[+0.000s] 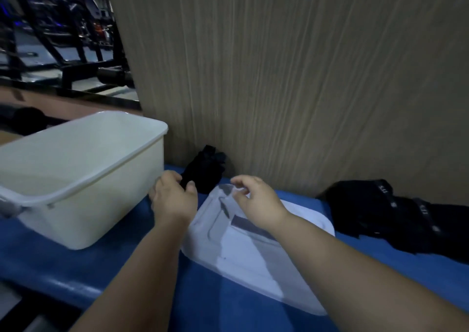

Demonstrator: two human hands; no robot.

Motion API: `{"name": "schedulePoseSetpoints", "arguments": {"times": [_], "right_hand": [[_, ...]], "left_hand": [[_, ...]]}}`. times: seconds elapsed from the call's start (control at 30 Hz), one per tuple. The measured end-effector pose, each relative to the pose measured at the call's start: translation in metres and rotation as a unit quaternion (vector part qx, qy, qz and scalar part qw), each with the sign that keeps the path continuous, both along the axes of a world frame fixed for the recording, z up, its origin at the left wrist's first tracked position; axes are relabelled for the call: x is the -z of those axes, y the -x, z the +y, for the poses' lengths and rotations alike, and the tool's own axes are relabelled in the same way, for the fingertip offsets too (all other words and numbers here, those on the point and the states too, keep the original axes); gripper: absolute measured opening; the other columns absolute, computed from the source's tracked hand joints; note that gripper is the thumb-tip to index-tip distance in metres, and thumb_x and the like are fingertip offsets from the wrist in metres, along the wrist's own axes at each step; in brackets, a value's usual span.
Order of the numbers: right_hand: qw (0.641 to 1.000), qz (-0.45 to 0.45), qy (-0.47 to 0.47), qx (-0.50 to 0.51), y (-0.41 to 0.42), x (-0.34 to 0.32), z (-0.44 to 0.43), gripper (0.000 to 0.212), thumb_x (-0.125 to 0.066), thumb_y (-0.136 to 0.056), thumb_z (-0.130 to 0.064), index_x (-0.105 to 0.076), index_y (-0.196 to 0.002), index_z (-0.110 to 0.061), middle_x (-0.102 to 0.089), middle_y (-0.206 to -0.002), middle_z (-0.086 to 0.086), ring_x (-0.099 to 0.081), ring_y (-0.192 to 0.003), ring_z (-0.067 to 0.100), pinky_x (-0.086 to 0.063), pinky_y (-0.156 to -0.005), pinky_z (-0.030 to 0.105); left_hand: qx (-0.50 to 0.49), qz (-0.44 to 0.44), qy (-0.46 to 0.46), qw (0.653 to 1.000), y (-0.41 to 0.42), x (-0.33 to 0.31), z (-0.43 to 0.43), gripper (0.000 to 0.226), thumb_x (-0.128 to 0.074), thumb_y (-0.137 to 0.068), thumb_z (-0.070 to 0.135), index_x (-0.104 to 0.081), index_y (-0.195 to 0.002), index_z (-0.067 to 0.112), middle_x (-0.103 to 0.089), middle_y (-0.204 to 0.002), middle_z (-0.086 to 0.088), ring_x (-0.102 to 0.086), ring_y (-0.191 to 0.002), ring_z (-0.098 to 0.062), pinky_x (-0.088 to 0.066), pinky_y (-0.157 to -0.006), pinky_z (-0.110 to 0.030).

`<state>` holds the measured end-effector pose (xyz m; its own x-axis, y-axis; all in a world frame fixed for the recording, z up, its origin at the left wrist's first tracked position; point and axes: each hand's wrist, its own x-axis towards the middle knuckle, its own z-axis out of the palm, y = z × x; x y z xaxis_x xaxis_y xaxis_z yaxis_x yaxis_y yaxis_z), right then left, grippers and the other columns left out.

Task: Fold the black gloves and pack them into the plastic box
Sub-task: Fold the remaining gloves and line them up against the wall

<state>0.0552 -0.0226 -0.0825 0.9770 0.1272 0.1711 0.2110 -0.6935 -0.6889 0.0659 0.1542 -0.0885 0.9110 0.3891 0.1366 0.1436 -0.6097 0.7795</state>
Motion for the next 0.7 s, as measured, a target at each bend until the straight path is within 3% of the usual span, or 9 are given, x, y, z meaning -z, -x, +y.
{"name": "schedulePoseSetpoints", "arguments": {"times": [0.07,0.17,0.27,0.37,0.5,0.57,0.7], "right_hand": [[0.998,0.035,-0.045,0.009,-0.017,0.001,0.022,0.043,-0.05,-0.098,-0.025,-0.043,-0.141,-0.021,-0.046,-0.136,0.002,-0.05,-0.105,0.008,-0.036,-0.091,0.019],[0.992,0.072,-0.103,0.021,-0.039,0.0,0.043,0.052,-0.048,-0.099,-0.029,-0.03,-0.148,-0.024,-0.037,-0.148,0.005,-0.047,-0.125,0.018,-0.037,-0.105,0.029],[0.986,0.103,-0.129,0.031,-0.051,-0.003,0.052,0.053,-0.043,-0.101,-0.033,-0.028,-0.15,-0.022,-0.035,-0.151,0.007,-0.036,-0.136,0.017,-0.028,-0.103,0.02],[0.983,0.117,-0.136,0.044,-0.055,-0.004,0.051,0.05,-0.041,-0.102,-0.035,-0.031,-0.149,-0.022,-0.038,-0.15,0.007,-0.039,-0.135,0.018,-0.028,-0.096,0.018],[0.977,0.125,-0.161,0.057,-0.045,-0.008,0.042,0.049,-0.042,-0.101,-0.035,-0.037,-0.146,-0.017,-0.043,-0.147,0.006,-0.043,-0.131,0.019,-0.034,-0.105,0.024],[0.97,0.127,-0.196,0.06,-0.035,-0.012,0.034,0.051,-0.044,-0.1,-0.04,-0.041,-0.144,-0.016,-0.046,-0.144,0.005,-0.046,-0.129,0.017,-0.036,-0.109,0.031],[0.947,0.128,-0.287,0.07,-0.006,-0.024,0.014,0.059,-0.048,-0.079,-0.064,-0.061,-0.117,-0.021,-0.065,-0.118,0.003,-0.061,-0.109,0.02,-0.047,-0.1,0.044]], "left_hand": [[0.02,-0.001,0.043,0.999,-0.009,0.005,0.006,0.038,-0.055,-0.095,0.027,-0.046,-0.127,0.008,-0.05,-0.13,-0.016,-0.042,-0.123,-0.035,-0.038,-0.101,-0.042],[0.085,0.014,0.14,0.986,-0.02,0.011,0.004,0.047,-0.049,-0.099,0.027,-0.036,-0.143,0.013,-0.045,-0.141,-0.011,-0.044,-0.127,-0.028,-0.034,-0.096,-0.031],[0.133,0.032,0.178,0.974,-0.026,0.014,-0.004,0.049,-0.042,-0.102,0.027,-0.032,-0.148,0.016,-0.042,-0.147,-0.007,-0.042,-0.131,-0.025,-0.032,-0.103,-0.032],[0.152,0.026,0.187,0.97,-0.027,0.013,-0.012,0.046,-0.041,-0.102,0.027,-0.036,-0.147,0.018,-0.046,-0.144,-0.005,-0.044,-0.129,-0.024,-0.033,-0.106,-0.034],[0.179,-0.022,0.179,0.967,-0.02,0.003,-0.023,0.031,-0.043,-0.101,0.021,-0.051,-0.13,0.027,-0.059,-0.118,0.005,-0.054,-0.102,-0.01,-0.041,-0.083,-0.026],[0.192,-0.036,0.166,0.967,-0.016,-0.004,-0.027,0.028,-0.045,-0.1,0.022,-0.055,-0.125,0.03,-0.06,-0.116,0.005,-0.056,-0.104,-0.012,-0.04,-0.077,-0.024],[0.238,-0.059,0.161,0.956,0.005,-0.023,-0.045,0.022,-0.049,-0.099,0.023,-0.055,-0.117,0.033,-0.059,-0.114,0.013,-0.056,-0.105,-0.008,-0.039,-0.079,-0.023]]}}
